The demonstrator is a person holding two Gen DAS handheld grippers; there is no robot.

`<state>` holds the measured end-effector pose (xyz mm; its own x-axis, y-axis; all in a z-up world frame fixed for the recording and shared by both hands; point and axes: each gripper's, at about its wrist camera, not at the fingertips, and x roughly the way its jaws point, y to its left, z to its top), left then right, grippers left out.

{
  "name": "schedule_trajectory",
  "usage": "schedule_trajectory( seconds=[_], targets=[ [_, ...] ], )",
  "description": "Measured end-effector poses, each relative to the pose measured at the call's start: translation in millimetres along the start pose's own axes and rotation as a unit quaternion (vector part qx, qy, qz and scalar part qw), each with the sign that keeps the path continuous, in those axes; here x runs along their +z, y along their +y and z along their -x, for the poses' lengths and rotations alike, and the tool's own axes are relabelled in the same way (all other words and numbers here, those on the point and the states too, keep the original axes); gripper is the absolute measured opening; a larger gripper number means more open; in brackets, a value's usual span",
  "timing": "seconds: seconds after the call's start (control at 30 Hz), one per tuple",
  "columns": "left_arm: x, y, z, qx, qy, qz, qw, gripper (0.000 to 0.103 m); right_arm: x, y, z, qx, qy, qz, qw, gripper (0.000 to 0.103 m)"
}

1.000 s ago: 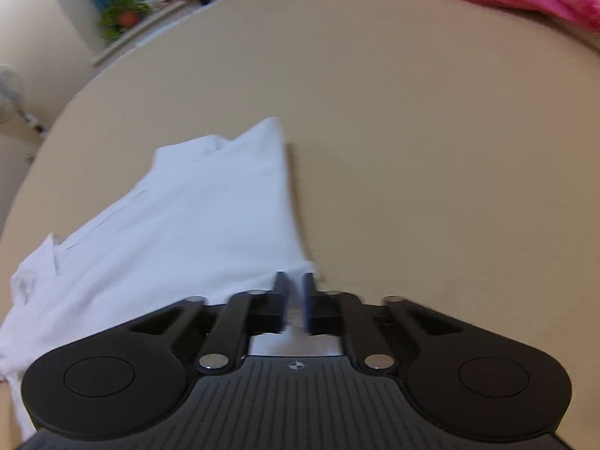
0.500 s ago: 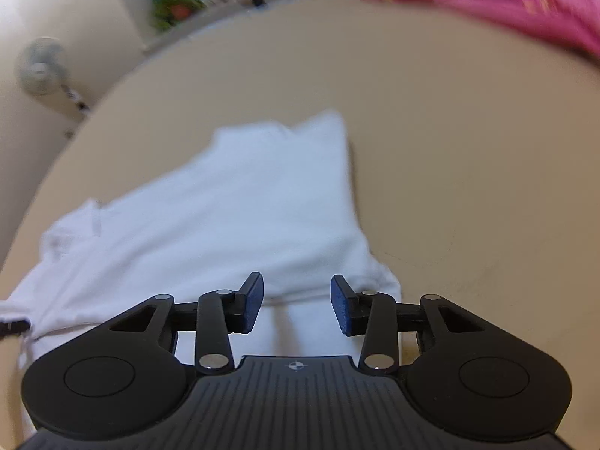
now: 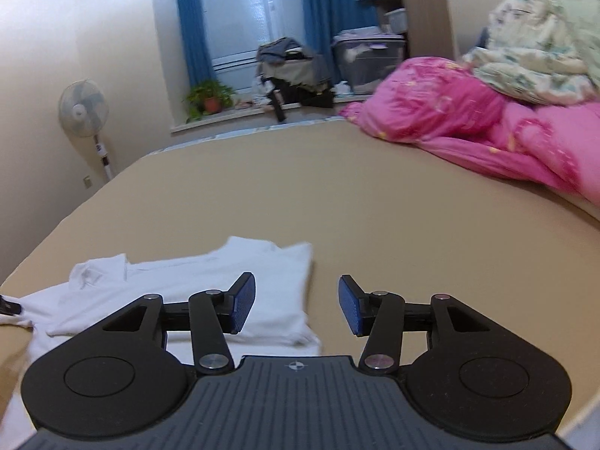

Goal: Fold small clothes

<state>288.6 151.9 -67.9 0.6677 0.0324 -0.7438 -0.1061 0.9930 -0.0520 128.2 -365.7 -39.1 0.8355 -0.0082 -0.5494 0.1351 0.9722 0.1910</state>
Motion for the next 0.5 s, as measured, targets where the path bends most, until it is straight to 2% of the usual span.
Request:
schedule_trajectory(
  seconds=[0.03,0.1,0.17,0.2,0.3,0.33,0.43,0.5],
  targets=[
    [-1.5,3.0,4.8,0.004,-0.004,0.000,1.0000,0.022,-1.3,-2.1,1.6,-0.008,0.005,-0.006,1.000,0.051],
    [-3.8,9.0,11.6,0.012,-0.009,-0.003,0.9999,0.022,-1.2,-0.4,5.9,-0.006,-0.018,-0.007,1.000,0.051],
    [-7.2,14.8,18.9,0.023,-0.008,-0.006,0.9997,0.022,-4.0,2.0,1.1,-0.010,-0.011,-0.002,1.000,0.052],
    [-9.3,19.8,23.9,0.017,-0.005,0.004,0.9998,0.022,-4.5,2.8,0.1,-0.013,-0.008,-0.003,1.000,0.052],
    [-11.0,38.3,34.2,-0.037,0.031,0.048,0.9977,0.022,-4.7,5.2,2.6,0.002,-0.009,-0.013,1.000,0.052],
    [-9.1,42.1,37.8,-0.036,0.031,0.045,0.9979,0.022,-5.1,6.5,2.9,0.009,-0.008,-0.015,1.000,0.052],
    [3.9,61.2,46.8,-0.004,-0.008,0.026,0.9996,0.022,-7.4,12.6,7.7,0.021,-0.006,-0.013,1.000,0.052],
    [13.0,90.3,42.7,0.000,-0.029,0.057,0.9980,0.028,-8.8,18.0,7.5,0.026,-0.003,-0.004,1.000,0.052]
  ],
)
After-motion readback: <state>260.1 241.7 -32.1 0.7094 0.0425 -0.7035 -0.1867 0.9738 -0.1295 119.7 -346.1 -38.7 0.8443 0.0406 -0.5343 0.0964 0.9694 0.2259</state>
